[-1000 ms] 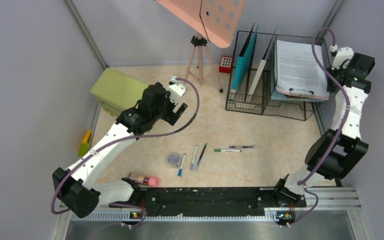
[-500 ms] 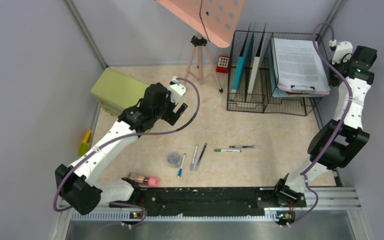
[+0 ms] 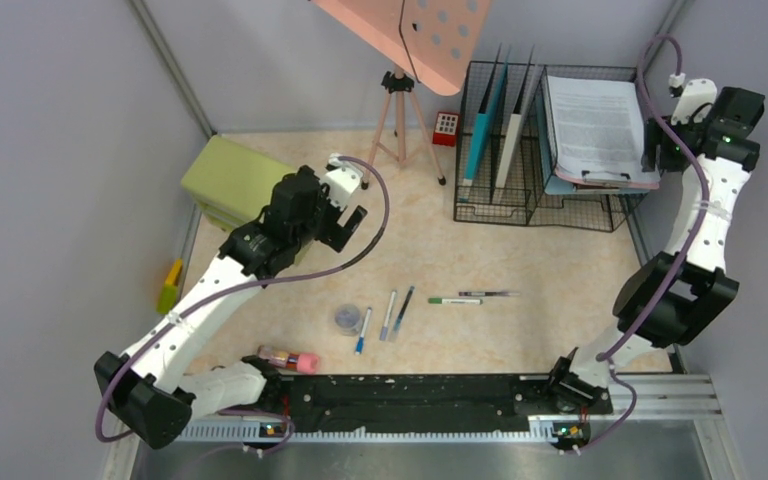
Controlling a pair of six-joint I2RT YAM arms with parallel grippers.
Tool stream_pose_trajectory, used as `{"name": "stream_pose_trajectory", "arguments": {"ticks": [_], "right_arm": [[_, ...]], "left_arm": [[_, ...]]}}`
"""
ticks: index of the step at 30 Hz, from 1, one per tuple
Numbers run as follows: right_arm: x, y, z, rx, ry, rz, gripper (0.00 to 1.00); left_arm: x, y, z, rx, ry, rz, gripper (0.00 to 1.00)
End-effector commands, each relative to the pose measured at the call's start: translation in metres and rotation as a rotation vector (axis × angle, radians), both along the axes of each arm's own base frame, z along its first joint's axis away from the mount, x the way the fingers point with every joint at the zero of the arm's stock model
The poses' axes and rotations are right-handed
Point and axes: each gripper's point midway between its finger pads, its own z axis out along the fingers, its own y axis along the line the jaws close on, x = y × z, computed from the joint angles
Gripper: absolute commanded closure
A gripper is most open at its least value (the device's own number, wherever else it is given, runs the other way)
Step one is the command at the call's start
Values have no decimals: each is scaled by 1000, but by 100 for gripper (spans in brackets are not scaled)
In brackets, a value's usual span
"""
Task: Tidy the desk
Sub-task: Move the storage box to the corner of the board, then move the storage box to the center of the board.
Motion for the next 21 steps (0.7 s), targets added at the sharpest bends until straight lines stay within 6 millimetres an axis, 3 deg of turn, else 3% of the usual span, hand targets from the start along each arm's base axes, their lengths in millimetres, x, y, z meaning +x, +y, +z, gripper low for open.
{"name": "stream_pose_trajectory", "arguments": {"ticks": [1, 4, 8, 15, 17, 21], "right_arm": [[-22, 23, 91, -6, -216, -10, 28], [-37, 47, 108, 36, -271, 41, 24], [-56, 96, 117, 109, -346, 171, 12], [-84, 197, 113, 182, -371, 423, 6], [-93, 235, 114, 223, -365, 530, 6], [-104, 300, 111, 288, -338, 705, 6]], "left_arm": [[-1, 4, 23, -86, -69, 30, 2], [-4, 14, 33, -109, -94, 63, 2], [-17, 41, 36, -78, -115, 128, 2], [-47, 97, 39, -18, -131, 258, 2], [-53, 109, 43, 8, -141, 292, 2], [-44, 143, 51, 18, -185, 436, 2]]}}
